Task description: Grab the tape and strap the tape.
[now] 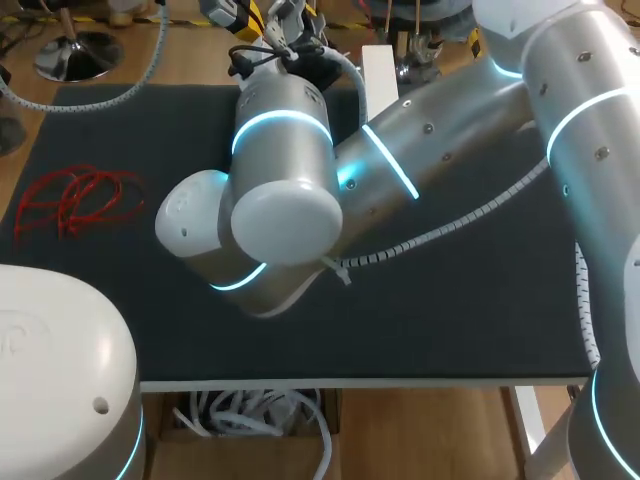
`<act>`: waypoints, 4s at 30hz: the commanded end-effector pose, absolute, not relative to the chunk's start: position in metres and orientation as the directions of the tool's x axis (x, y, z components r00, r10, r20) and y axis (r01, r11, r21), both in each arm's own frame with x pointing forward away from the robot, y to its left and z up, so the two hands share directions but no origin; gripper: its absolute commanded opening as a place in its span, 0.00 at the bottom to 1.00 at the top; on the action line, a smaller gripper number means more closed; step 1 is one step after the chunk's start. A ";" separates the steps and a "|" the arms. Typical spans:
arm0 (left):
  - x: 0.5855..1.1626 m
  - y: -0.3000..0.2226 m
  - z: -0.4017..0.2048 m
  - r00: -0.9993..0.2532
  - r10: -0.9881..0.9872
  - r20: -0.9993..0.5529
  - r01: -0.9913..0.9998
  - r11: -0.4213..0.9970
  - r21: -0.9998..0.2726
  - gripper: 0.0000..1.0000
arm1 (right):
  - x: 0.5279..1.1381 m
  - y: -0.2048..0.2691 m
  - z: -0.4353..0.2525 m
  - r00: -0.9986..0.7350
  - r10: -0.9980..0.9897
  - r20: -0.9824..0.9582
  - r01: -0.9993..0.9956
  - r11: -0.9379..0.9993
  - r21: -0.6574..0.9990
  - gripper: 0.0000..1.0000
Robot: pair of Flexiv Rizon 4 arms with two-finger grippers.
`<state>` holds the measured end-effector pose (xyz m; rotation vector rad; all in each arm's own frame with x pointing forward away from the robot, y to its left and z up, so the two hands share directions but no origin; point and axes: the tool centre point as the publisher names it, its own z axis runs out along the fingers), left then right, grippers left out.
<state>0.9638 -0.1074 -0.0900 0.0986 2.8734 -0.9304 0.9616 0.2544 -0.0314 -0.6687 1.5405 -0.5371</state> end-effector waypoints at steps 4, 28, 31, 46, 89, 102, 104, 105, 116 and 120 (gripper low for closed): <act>0.965 -0.108 -0.090 -0.991 0.026 -0.131 0.098 0.811 -0.577 0.00 | 0.964 0.253 -0.032 -0.024 -0.701 -0.713 -0.093 0.712 -0.696 0.00; 0.965 -0.108 -0.090 -0.991 0.026 -0.131 0.098 0.811 -0.577 0.00 | 0.967 0.262 -0.037 -0.029 -0.698 -0.716 -0.096 0.715 -0.693 0.00; 0.965 -0.108 -0.090 -0.991 0.026 -0.131 0.098 0.811 -0.577 0.00 | 0.968 0.263 -0.038 -0.031 -0.698 -0.716 -0.095 0.715 -0.693 0.00; 0.965 -0.108 -0.090 -0.991 0.026 -0.131 0.098 0.811 -0.577 0.00 | 0.967 0.264 -0.043 -0.038 -0.712 -0.701 -0.101 0.701 -0.706 0.00; 0.965 -0.108 -0.090 -0.991 0.026 -0.131 0.098 0.811 -0.577 0.00 | 0.966 0.262 -0.038 -0.046 -0.693 -0.720 -0.086 0.720 -0.688 0.00; 0.965 -0.108 -0.090 -0.991 0.026 -0.131 0.098 0.811 -0.577 0.00 | 0.968 0.265 -0.043 -0.049 -0.704 -0.708 -0.088 0.710 -0.699 0.00; 0.965 -0.108 -0.090 -0.991 0.026 -0.131 0.098 0.811 -0.577 0.00 | 0.968 0.266 -0.044 -0.050 -0.706 -0.706 -0.088 0.707 -0.702 0.00; 0.965 -0.108 -0.090 -0.991 0.026 -0.131 0.098 0.811 -0.577 0.00 | 0.969 0.267 -0.044 -0.050 -0.708 -0.704 -0.087 0.706 -0.703 0.00; 0.965 -0.108 -0.090 -0.991 0.026 -0.131 0.098 0.811 -0.577 0.00 | 0.970 0.272 -0.050 -0.053 -0.724 -0.688 -0.086 0.690 -0.719 0.00; 0.965 -0.108 -0.090 -0.991 0.026 -0.131 0.098 0.811 -0.577 0.00 | 0.970 0.274 -0.051 -0.050 -0.726 -0.686 -0.089 0.687 -0.721 0.00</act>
